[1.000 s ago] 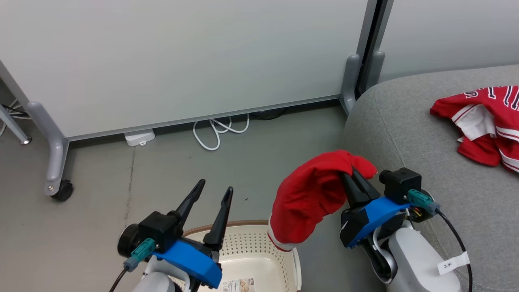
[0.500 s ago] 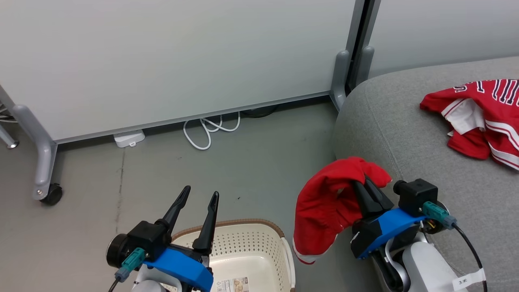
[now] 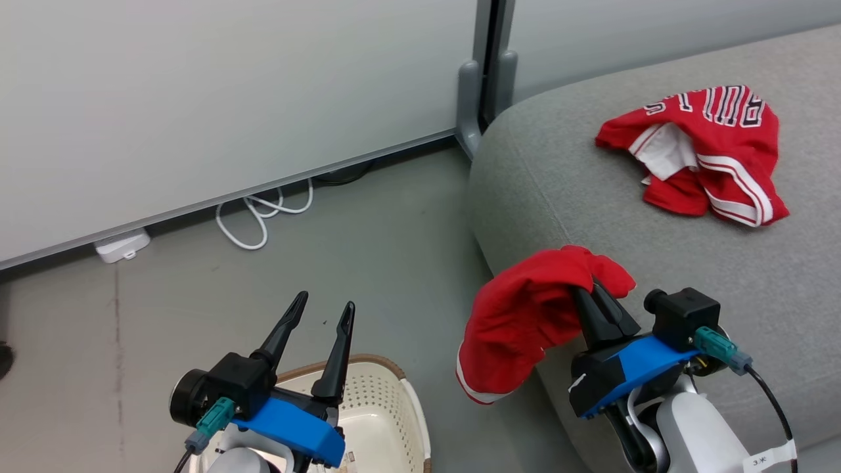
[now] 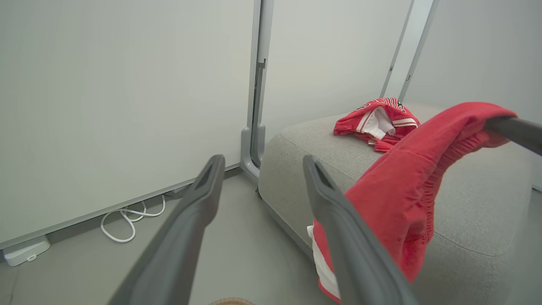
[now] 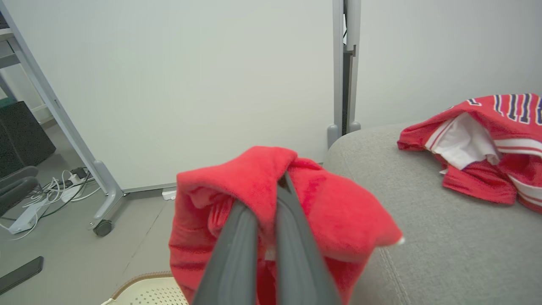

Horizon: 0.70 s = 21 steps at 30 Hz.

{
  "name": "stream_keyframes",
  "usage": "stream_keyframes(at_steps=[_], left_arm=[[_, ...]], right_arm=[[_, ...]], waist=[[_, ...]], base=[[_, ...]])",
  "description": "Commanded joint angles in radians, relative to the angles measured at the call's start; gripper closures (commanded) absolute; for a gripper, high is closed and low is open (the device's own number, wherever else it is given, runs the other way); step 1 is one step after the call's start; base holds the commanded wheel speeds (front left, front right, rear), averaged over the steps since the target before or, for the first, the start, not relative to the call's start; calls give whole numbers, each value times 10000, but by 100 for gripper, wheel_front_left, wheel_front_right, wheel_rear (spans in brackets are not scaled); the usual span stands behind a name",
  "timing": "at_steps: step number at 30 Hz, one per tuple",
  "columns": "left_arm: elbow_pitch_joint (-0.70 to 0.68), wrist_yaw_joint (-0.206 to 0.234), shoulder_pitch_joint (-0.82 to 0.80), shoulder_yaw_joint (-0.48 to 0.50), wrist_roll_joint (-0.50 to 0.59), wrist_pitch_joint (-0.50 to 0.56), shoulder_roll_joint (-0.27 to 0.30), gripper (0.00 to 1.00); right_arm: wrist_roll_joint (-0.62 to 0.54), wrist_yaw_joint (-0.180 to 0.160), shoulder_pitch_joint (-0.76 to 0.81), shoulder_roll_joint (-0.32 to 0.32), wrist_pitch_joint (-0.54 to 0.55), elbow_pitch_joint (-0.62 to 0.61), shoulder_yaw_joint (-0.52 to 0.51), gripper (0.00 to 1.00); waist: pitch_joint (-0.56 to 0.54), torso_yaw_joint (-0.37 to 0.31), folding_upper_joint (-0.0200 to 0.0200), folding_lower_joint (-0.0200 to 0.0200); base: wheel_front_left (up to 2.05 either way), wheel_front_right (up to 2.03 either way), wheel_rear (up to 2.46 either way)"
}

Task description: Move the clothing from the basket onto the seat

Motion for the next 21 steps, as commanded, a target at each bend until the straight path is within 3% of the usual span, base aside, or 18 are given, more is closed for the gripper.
stream_keyframes(at_steps=[1, 21], left_arm=[[-52, -59, -83, 24, 77, -46, 3, 0], [-162, -54, -259, -281, 38, -46, 274, 0]], right_arm=[[70, 5, 134, -9, -28, -86, -34, 100], [364, 5, 389, -9, -221, -491, -72, 100]], waist=[[131, -486, 0, 0], [413, -3127, 0, 0]], base=[[0, 0, 0], [0, 0, 0]])
